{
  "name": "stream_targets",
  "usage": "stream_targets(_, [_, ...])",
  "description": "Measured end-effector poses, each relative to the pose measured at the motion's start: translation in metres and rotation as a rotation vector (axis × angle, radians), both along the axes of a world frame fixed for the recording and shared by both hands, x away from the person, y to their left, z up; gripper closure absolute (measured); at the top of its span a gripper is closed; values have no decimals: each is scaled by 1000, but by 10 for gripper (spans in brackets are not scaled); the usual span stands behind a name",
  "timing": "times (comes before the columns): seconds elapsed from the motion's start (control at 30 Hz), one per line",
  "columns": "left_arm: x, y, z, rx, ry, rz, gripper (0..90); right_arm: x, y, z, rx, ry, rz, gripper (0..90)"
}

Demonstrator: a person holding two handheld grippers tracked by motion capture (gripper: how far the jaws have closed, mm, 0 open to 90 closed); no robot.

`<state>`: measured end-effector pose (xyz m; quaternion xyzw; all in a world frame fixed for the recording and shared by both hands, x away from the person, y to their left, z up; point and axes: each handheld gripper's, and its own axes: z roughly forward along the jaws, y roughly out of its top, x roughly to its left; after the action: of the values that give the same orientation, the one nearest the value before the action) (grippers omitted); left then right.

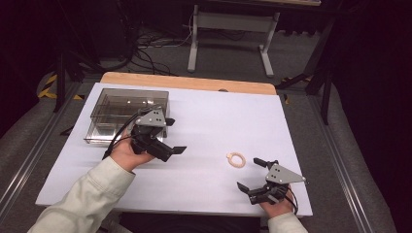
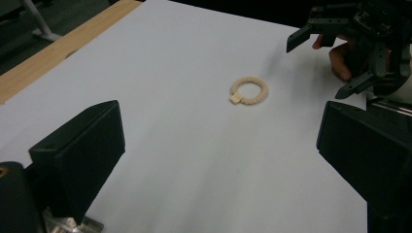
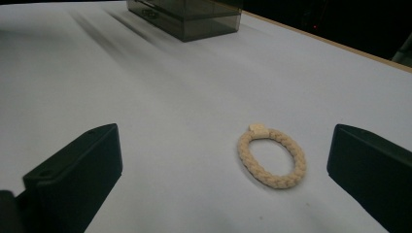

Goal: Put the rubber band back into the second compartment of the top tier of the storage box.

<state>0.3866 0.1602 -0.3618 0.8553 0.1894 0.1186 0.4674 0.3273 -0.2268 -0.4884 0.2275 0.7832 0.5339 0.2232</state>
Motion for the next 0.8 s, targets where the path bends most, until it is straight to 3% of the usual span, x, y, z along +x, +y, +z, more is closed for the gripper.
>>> stream_targets(0.2, [6,-16,-6,-20,-2,1,71,0,-2,1,-8,11,-9,3])
stream_targets(0.5, [16,-46,-21,-14,5,0,85,0,-1,1,-6,4,0,6])
stream_targets(0.8, [29,-75,-41,-9,45,-22,93,0,-1,1,1,-1,9,6])
